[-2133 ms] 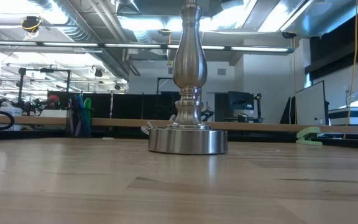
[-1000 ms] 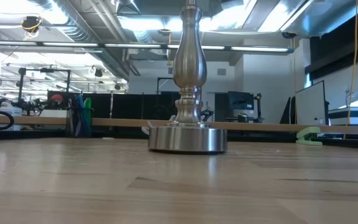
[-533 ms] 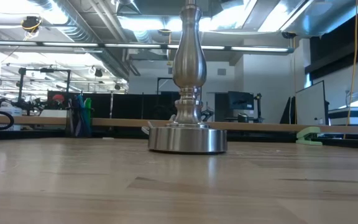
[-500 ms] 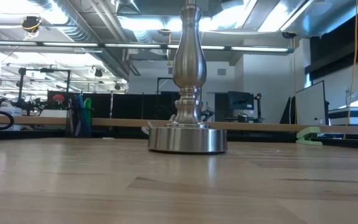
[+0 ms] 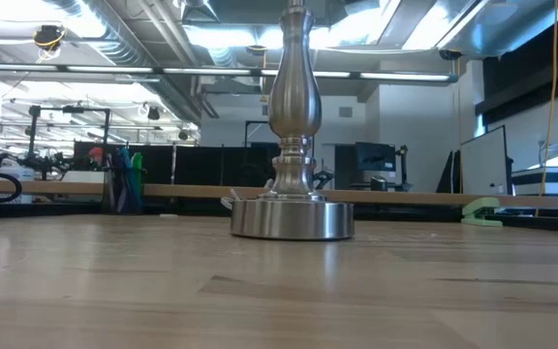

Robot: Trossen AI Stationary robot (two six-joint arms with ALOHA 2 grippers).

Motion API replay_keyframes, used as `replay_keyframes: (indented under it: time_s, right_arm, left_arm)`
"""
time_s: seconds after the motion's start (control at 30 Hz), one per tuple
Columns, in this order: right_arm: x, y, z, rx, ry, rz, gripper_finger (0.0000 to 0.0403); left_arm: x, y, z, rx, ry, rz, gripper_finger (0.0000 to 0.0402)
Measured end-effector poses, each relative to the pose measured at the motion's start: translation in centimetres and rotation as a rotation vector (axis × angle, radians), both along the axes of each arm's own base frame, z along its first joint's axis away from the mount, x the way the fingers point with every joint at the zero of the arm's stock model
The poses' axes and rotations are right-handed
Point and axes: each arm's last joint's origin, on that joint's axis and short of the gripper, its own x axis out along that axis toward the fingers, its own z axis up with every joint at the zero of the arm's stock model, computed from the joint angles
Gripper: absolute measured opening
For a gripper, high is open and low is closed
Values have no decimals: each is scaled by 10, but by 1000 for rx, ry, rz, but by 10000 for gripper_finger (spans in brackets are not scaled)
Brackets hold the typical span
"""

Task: Screw lightbulb
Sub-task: Insert the lightbulb into the silver lamp

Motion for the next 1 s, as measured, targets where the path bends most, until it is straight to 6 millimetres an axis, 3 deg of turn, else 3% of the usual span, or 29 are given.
replay_keyframes:
  time_s: [0.27,0.37,0.57,1.0]
  right_arm:
    - [24,11,-115,45,-204,-36,290]
    - [34,7,-137,66,-266,-76,289]
    - [61,-7,-154,105,-277,-169,289]
    - [83,-12,-175,150,-350,-182,289]
  left_arm:
    - [0,0,0,-17,-2,5,259]
    - [0,0,0,-17,-1,5,260]
    - [0,0,0,-19,-1,5,260]
    - [0,0,-1,-16,1,5,260]
